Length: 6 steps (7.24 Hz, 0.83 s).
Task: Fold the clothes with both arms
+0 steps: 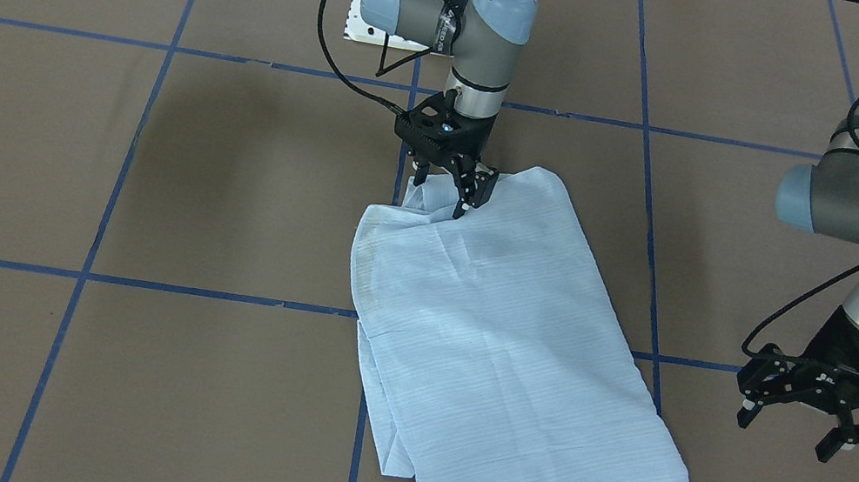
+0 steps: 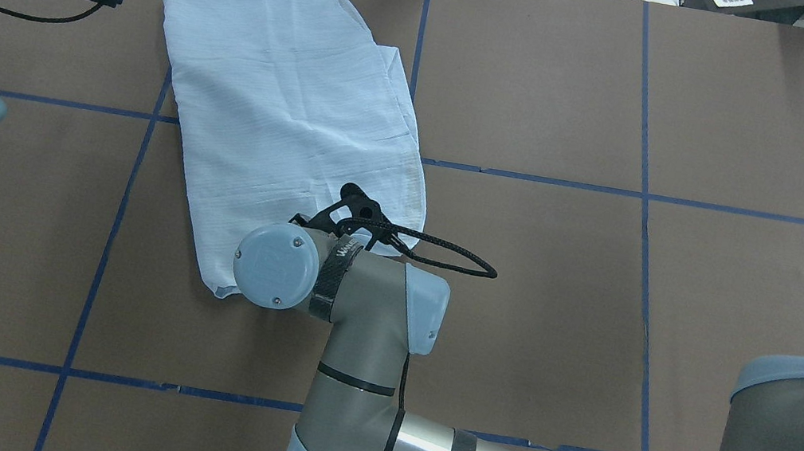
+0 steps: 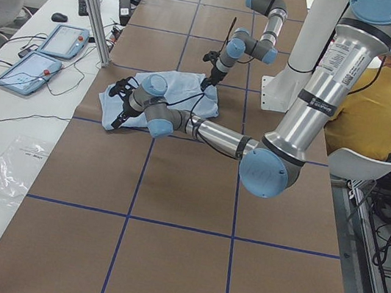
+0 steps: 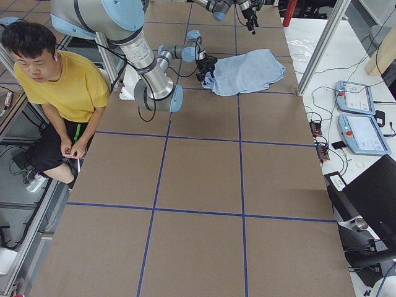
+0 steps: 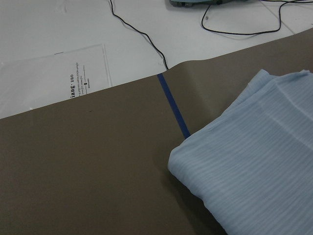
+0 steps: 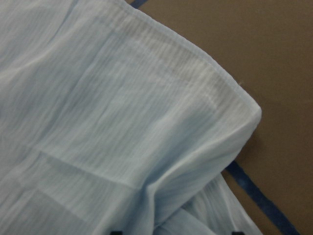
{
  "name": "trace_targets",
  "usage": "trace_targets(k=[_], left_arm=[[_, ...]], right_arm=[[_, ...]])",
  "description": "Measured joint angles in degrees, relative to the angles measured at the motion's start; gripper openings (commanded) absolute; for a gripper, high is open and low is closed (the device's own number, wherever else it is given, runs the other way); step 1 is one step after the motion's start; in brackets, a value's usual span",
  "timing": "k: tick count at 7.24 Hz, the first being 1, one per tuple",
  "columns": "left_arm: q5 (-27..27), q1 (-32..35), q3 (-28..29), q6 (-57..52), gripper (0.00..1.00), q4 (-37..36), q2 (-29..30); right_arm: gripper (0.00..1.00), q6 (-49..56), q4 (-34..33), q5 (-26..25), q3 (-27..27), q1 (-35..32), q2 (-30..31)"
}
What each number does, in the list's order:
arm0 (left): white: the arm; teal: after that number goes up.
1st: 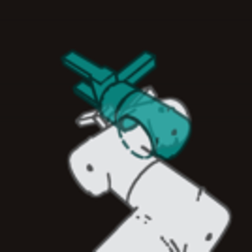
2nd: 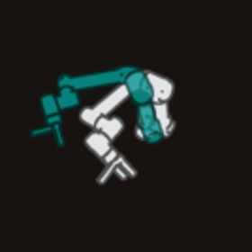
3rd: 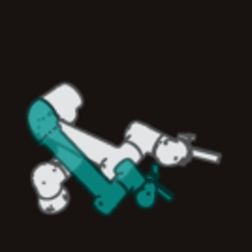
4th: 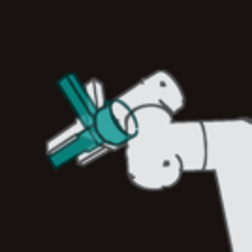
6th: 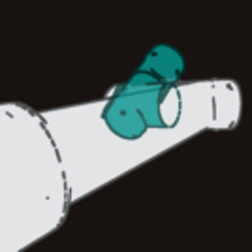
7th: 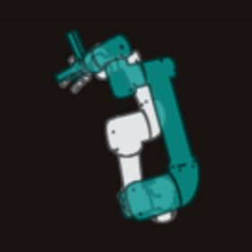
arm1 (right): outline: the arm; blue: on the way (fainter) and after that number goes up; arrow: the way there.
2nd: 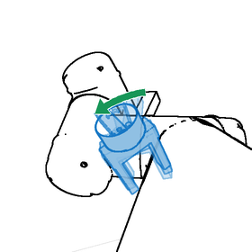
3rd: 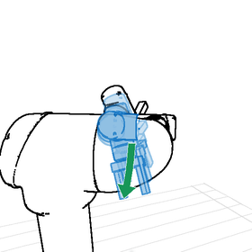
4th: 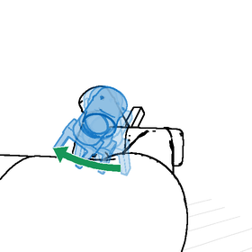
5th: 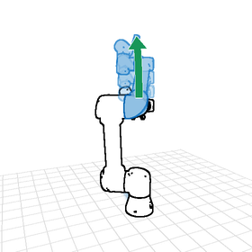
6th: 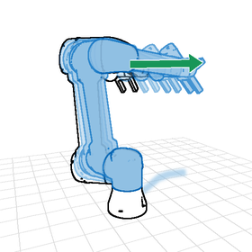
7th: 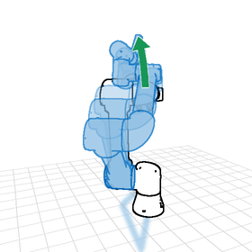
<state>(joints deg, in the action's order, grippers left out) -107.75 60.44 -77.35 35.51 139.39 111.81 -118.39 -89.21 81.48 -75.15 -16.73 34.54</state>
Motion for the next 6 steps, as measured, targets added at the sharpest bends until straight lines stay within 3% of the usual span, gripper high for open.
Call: trace_targets(k=[1,4,6], left_arm=[[0.00,-0.03,0.00,0.00,1.00,0.00,0.04],[-0.67,-0.13,-0.18,0.00,1.00,-0.02,0.08],[-4.98,-0.07,-1.30,1.46,1.00,-0.17,-0.02]], right_arm=[[0.03,-0.02,0.00,-0.30,0.33,-0.03,-0.08],[0.00,-0.68,-0.17,-0.58,0.37,-0.55,-0.17],[0.00,-0.72,-1.26,-0.54,-1.67,-1.35,-0.32]])
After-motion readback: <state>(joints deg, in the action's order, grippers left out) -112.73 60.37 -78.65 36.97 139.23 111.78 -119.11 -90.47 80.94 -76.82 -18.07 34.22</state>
